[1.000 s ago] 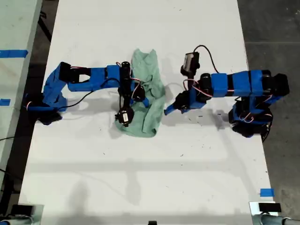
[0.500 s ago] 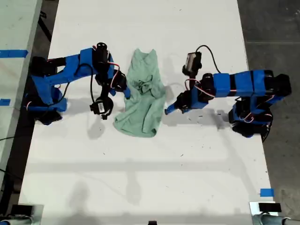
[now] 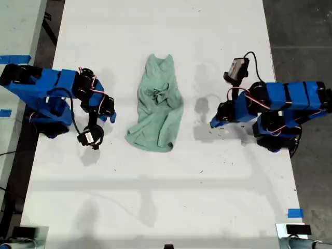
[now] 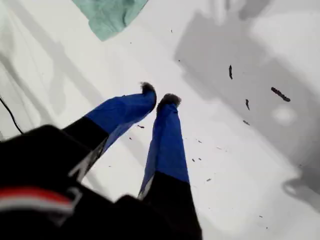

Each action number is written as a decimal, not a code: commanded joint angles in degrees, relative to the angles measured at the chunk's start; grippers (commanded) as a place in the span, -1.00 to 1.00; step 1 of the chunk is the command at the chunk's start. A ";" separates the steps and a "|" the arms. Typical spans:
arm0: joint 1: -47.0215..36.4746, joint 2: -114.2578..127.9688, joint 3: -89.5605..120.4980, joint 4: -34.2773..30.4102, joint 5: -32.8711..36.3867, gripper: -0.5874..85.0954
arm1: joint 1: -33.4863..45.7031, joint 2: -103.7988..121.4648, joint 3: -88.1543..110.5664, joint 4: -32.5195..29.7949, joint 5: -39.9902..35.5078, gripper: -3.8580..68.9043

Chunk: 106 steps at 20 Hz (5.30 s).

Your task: Fold tshirt

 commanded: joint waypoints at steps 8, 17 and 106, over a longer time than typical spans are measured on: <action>3.78 16.35 17.93 -7.82 -7.12 -0.92 | -3.87 27.16 12.22 5.54 5.19 -0.91; -1.23 -3.52 -11.60 -5.36 7.56 -0.98 | -2.90 12.57 5.54 -3.78 0.00 -0.91; -3.52 -41.48 -31.29 -10.02 14.41 -0.37 | -0.35 -80.42 -73.21 1.14 -12.83 -0.20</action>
